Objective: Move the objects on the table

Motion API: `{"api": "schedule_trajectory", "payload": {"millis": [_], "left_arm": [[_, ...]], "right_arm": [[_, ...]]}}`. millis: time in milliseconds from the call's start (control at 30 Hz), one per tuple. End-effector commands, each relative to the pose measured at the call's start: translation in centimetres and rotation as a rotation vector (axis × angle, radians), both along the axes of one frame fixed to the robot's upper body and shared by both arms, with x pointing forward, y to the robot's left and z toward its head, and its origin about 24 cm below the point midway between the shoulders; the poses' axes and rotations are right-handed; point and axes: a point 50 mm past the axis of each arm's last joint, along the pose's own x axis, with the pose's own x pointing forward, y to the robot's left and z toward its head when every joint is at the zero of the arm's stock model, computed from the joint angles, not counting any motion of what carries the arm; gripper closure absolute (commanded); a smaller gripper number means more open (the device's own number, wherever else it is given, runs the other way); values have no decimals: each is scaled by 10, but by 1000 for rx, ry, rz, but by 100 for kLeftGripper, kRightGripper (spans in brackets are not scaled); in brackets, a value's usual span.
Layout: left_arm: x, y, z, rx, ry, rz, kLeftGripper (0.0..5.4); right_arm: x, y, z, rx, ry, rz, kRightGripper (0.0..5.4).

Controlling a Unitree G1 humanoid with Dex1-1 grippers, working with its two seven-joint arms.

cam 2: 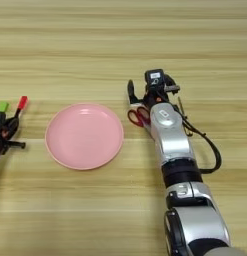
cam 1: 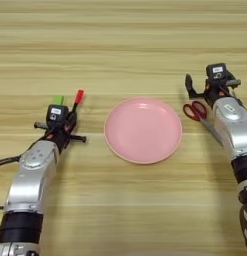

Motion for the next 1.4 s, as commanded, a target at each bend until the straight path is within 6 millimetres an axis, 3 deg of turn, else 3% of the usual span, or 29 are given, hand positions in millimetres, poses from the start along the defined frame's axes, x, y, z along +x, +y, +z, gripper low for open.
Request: {"api": "schedule_trajectory", "payload": {"millis": [33, 333, 800, 1400], "left_arm": [[-1, -5, 10, -16, -31, -21, 501], [-3, -34, 28, -28, -93, -160, 501], [-2, -71, 29, -4, -53, -386, 501], [-12, -90, 25, -191, 103, -494, 501]], "right_arm": [[3, -1, 6, -1, -15, -1, 0], [3, 0, 5, -1, -12, 2, 0], [3, 0, 5, 6, -14, -3, 0], [3, 1, 4, 9, -11, -3, 0]]}}
